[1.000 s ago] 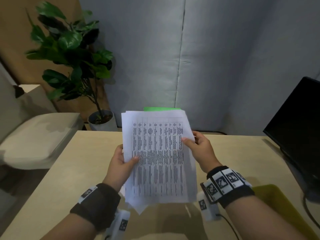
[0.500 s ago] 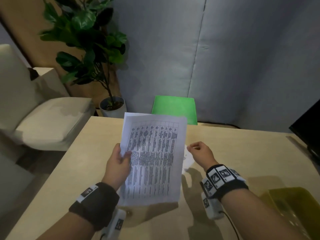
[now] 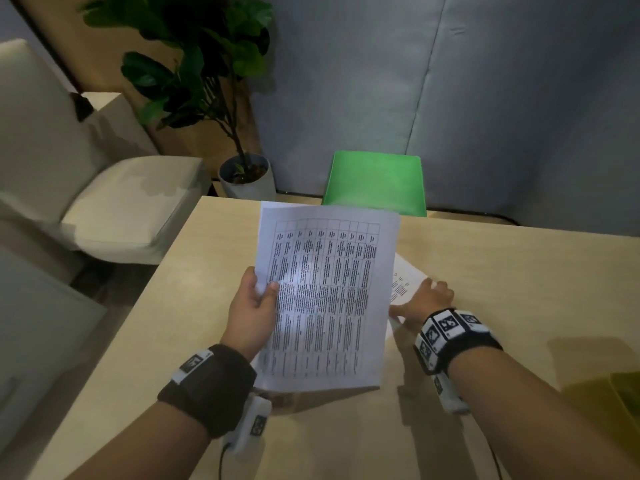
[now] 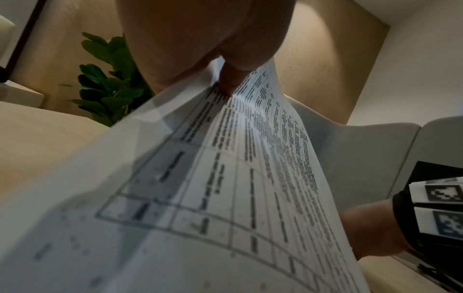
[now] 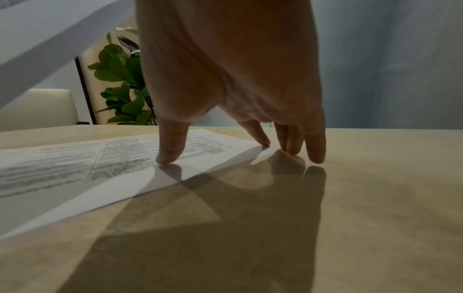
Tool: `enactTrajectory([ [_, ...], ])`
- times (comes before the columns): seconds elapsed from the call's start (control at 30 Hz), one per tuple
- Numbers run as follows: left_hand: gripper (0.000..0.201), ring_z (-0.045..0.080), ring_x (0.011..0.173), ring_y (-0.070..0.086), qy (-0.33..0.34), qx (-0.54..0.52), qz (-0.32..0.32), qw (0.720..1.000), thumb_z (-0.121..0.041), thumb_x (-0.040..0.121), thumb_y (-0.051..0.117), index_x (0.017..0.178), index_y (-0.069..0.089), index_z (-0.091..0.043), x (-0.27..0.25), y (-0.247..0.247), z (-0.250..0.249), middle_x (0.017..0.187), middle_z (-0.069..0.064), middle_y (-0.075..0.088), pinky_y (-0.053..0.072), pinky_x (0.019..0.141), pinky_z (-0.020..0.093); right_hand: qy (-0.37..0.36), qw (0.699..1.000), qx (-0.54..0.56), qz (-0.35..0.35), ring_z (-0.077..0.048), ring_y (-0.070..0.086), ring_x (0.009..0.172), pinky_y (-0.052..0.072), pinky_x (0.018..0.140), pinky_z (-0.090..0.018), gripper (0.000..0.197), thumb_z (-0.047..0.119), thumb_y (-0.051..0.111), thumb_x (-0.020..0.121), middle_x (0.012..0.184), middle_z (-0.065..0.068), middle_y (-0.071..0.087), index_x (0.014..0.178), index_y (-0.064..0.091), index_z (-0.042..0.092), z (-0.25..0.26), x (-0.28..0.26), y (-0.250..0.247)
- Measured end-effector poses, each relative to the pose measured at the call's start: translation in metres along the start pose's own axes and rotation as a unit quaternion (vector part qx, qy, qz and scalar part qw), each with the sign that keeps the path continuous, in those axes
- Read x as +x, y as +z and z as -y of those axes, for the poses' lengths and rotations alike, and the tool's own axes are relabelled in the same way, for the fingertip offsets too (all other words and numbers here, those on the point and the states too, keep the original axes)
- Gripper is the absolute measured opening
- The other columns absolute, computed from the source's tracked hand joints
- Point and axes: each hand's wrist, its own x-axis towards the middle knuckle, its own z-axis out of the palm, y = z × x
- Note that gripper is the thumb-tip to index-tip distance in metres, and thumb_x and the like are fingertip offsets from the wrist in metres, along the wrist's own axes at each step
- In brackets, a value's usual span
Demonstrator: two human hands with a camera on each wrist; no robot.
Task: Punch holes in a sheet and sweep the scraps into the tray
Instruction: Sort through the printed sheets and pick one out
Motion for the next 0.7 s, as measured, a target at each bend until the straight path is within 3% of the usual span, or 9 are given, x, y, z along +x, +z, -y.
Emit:
enactTrajectory([
  [0.13,0.020,0.021,0.102,0.065,0.005,-0.005,-0.004,1.000,-0.017,0.097,0.045,0.115,0.049,-0.025,0.004,0.004,0.002,0.116,0.003,0.065,0.053,0.091,0.050,0.005,1.000,0.000,-0.004,-0.031,0.024,0.136,0.035,0.108,-0.046,0.112,0.062,0.075,0.064,0.147,-0.013,0.023,0.147,0.021,0.009,0.000,0.003,0.004],
  [0.23,0.020,0.023,0.105,0.065,0.002,-0.012,-0.004,1.000,-0.018,0.097,0.046,0.108,0.051,-0.034,0.006,0.006,0.003,0.116,0.002,0.066,0.051,0.092,0.054,-0.003,1.000,0.012,-0.014,-0.031,0.026,0.134,0.036,0.106,-0.047,0.102,0.061,0.074,0.063,0.144,-0.013,0.026,0.141,0.031,0.013,-0.002,0.002,0.005],
  [0.4,0.019,0.025,0.105,0.065,-0.005,-0.014,-0.007,1.000,-0.016,0.097,0.046,0.108,0.051,-0.031,0.003,0.011,0.002,0.117,0.004,0.065,0.050,0.093,0.055,-0.025,0.998,0.023,-0.049,-0.031,0.045,0.120,0.043,0.098,-0.043,0.076,0.053,0.073,0.072,0.129,-0.011,0.046,0.131,0.040,0.018,-0.001,-0.009,0.005],
  [0.5,0.022,0.023,0.104,0.065,-0.001,-0.012,-0.006,1.000,-0.014,0.097,0.045,0.104,0.051,-0.034,0.001,0.015,-0.002,0.114,0.003,0.066,0.051,0.092,0.053,-0.046,0.981,0.188,-0.012,-0.033,0.061,0.103,0.051,0.089,-0.045,0.072,0.026,0.075,0.078,0.118,-0.013,0.062,0.135,0.032,0.021,-0.004,-0.014,0.004],
  [0.57,0.021,0.021,0.104,0.065,0.001,-0.013,-0.006,1.000,-0.013,0.097,0.045,0.106,0.051,-0.031,0.000,0.016,-0.004,0.114,0.002,0.065,0.051,0.093,0.049,-0.073,0.951,0.302,0.009,-0.034,0.059,0.106,0.050,0.087,-0.040,0.089,0.011,0.074,0.079,0.125,-0.016,0.058,0.147,0.017,0.023,-0.007,-0.020,-0.001],
  [0.7,0.020,0.012,0.101,0.064,0.013,-0.018,-0.005,1.000,-0.012,0.098,0.044,0.114,0.048,-0.022,-0.002,0.021,-0.012,0.113,-0.003,0.064,0.052,0.090,0.038,-0.104,0.894,0.437,-0.013,-0.024,0.058,0.104,0.045,0.090,-0.035,0.107,0.004,0.071,0.082,0.128,-0.014,0.060,0.152,-0.006,0.029,-0.013,-0.034,-0.027],
])
